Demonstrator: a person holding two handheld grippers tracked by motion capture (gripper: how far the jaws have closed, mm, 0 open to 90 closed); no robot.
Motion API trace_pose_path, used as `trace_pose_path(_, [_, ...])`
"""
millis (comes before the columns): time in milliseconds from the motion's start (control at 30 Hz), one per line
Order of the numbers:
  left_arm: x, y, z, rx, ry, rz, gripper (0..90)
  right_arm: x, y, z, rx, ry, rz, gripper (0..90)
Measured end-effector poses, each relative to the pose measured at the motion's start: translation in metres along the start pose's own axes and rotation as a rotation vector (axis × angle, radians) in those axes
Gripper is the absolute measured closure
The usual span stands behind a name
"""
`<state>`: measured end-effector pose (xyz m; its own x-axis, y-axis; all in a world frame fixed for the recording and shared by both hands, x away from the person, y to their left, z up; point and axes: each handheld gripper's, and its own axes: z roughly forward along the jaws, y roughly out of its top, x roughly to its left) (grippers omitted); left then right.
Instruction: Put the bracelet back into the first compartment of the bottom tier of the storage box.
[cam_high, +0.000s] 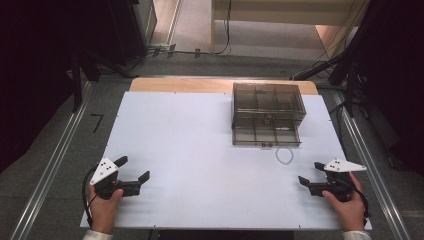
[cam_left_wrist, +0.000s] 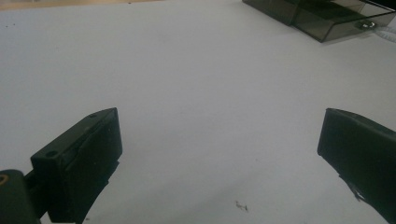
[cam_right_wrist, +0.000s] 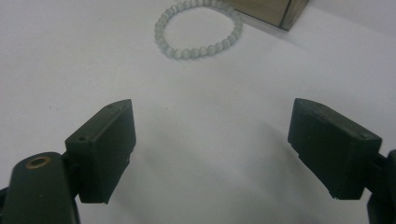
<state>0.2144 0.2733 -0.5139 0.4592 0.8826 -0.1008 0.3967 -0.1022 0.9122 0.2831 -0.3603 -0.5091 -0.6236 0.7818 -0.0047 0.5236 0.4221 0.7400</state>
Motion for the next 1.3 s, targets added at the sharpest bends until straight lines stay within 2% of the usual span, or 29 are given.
trace_pose_path(167, [0.000, 0.000, 0.000, -0.002, 0.000, 0.000, 0.5, 0.001, 0.004, 0.005, -0.003, -0.011, 0.008, 13.9])
trace_pose_path(400, [0.000, 0.000, 0.000, -0.003, -0.001, 0.005, 0.5, 0.000, 0.009, 0.010, 0.019, -0.026, 0.016, 15.0])
trace_pose_path(467, [0.000, 0.000, 0.000, -0.002, 0.000, 0.002, 0.5, 0.000, 0.011, 0.013, 0.021, -0.040, 0.020, 18.3])
trace_pose_path(733, [0.000, 0.000, 0.000, 0.000, 0.002, 0.002, 0.5, -0.001, 0.019, 0.020, 0.001, -0.047, 0.055, 22.2])
trace_pose_path(833, [0.000, 0.000, 0.001, 0.002, 0.005, 0.000, 0.5, -0.003, 0.019, 0.020, -0.013, -0.053, 0.071, 30.7])
trace_pose_path(1100, [-0.001, 0.000, 0.001, 0.003, 0.004, -0.001, 0.5, -0.002, 0.027, 0.025, -0.029, -0.072, 0.084, 38.4])
trace_pose_path(1200, [0.000, 0.000, 0.001, 0.002, 0.004, 0.003, 0.5, 0.001, 0.034, 0.030, -0.028, -0.077, 0.074, 48.8])
trace_pose_path(1300, [-0.001, 0.000, 0.001, 0.001, 0.004, 0.003, 0.5, 0.002, 0.038, 0.036, -0.016, -0.075, 0.084, 59.4])
